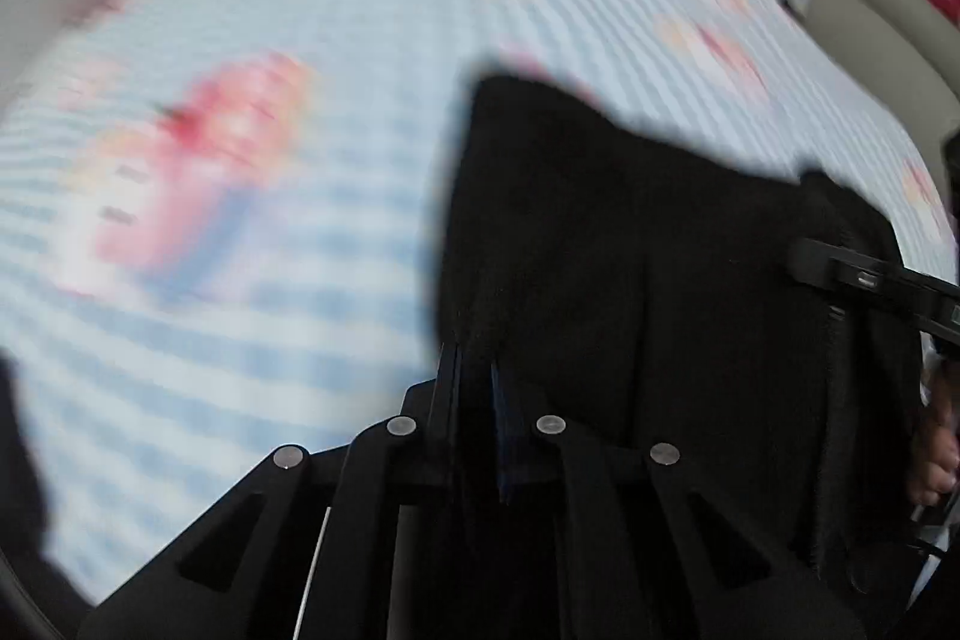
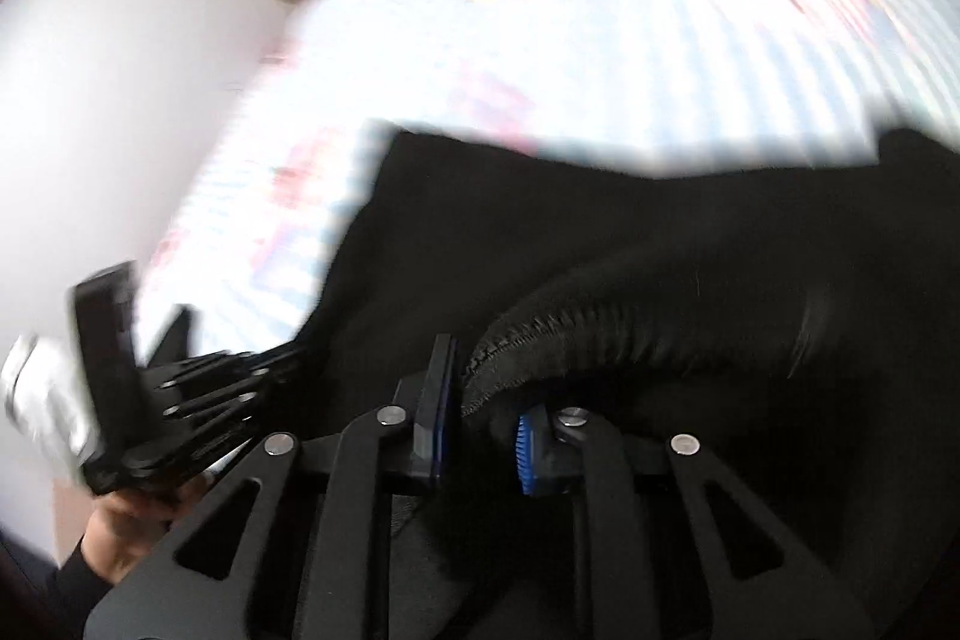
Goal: Fold clothes
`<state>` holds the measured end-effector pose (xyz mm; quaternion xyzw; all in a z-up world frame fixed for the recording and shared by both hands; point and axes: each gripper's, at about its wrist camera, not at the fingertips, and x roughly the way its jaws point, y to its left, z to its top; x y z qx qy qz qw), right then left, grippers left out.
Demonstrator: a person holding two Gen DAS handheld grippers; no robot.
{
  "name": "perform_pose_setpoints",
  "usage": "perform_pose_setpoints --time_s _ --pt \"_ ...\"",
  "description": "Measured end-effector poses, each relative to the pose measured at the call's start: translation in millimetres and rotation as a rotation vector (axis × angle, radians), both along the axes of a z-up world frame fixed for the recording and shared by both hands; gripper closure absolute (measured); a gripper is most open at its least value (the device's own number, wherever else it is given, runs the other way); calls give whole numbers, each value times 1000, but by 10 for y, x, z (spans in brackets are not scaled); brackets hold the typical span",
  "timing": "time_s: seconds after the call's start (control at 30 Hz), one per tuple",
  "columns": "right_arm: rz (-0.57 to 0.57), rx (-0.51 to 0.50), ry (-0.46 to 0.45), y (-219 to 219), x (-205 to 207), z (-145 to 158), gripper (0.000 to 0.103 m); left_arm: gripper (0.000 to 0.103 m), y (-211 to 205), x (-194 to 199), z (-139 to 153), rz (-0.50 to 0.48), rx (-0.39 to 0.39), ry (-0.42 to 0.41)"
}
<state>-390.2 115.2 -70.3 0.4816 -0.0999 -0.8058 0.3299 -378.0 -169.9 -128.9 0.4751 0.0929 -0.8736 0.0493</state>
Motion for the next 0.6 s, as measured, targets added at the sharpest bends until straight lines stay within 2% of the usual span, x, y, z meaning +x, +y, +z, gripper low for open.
perform_pose_setpoints --time_s 0.03,0.1,0.17,0.2,0.23,0.27,0.3,0.33,0.37,0.4,0.43,0.47,0.5,0.53,0.57,0.6 --pt "52 -45 56 -59 32 149 89 94 -121 46 59 33 -12 20" --pt "106 -72 150 -120 75 249 89 94 -328 104 101 84 -30 33" --pt "56 -1 43 -52 -58 -94 86 90 -420 53 -115 81 -32 -41" --pt "29 36 -14 -16 -127 -273 83 87 -464 36 -223 76 -8 -77" --pt "2 73 -71 19 -196 -452 82 86 -506 48 -275 74 35 -87" --pt "-25 110 -128 55 -265 -631 82 83 -562 88 -221 85 64 -52" --pt "-49 56 -138 161 -247 -615 78 76 -634 136 -118 99 88 1" --pt "-65 38 -120 231 -212 -522 68 56 -700 153 -25 108 109 47" --pt "-81 23 -102 299 -177 -425 62 43 -762 135 57 112 125 85" --pt "-104 16 -65 387 -158 -316 52 33 -823 117 140 116 141 122" --pt "-128 9 -28 475 -140 -206 43 33 -844 53 179 99 162 136" --pt "-151 3 10 564 -122 -97 39 33 -819 -66 167 57 187 122" --pt "-178 -29 -8 642 -131 -56 34 33 -734 -175 136 7 208 109" --pt "-205 -63 -29 720 -142 -20 33 33 -581 -273 84 -51 224 98" --pt "-186 -111 -76 723 -173 -50 33 36 -415 -337 20 -96 201 71" --pt "-129 -108 -133 636 -178 -127 33 46 -234 -360 -56 -125 133 24"
